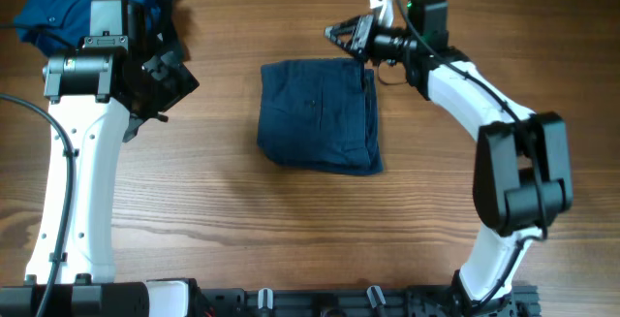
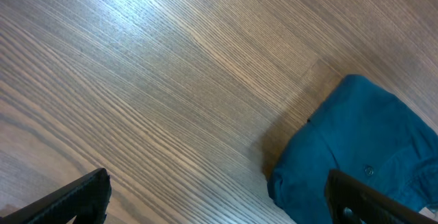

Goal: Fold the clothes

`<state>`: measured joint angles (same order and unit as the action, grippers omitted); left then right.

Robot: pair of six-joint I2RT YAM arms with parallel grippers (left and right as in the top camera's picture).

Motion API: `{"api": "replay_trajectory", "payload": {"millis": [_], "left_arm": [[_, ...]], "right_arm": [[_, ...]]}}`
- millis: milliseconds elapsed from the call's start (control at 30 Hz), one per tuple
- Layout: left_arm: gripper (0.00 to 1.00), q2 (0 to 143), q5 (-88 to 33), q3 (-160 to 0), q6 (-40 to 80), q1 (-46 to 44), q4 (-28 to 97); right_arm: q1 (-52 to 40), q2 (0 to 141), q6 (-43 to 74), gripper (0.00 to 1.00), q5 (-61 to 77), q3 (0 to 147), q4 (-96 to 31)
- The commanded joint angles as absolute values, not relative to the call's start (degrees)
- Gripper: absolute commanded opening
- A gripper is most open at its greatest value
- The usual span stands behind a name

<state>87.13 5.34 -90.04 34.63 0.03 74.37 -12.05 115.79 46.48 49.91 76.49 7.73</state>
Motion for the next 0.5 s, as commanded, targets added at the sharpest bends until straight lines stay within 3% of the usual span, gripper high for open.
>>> {"api": "replay_trajectory", "payload": {"millis": [0,300,467], "left_arm": [[1.0,87.5,6.3,-90.0,34.8,0.3,74.3],[1.0,87.5,6.3,-90.0,34.8,0.3,75.0],[1.0,87.5,6.3,-90.0,34.8,0.3,75.2]], "right_arm": [[-12.7,121.2,43.4,0.19,47.1,76.1,5.5],[-9.9,133.4,41.0,0.2,46.2,76.1,3.6],[-7.8,132.9,37.3,0.13,49.7,76.1,1.8]]}}
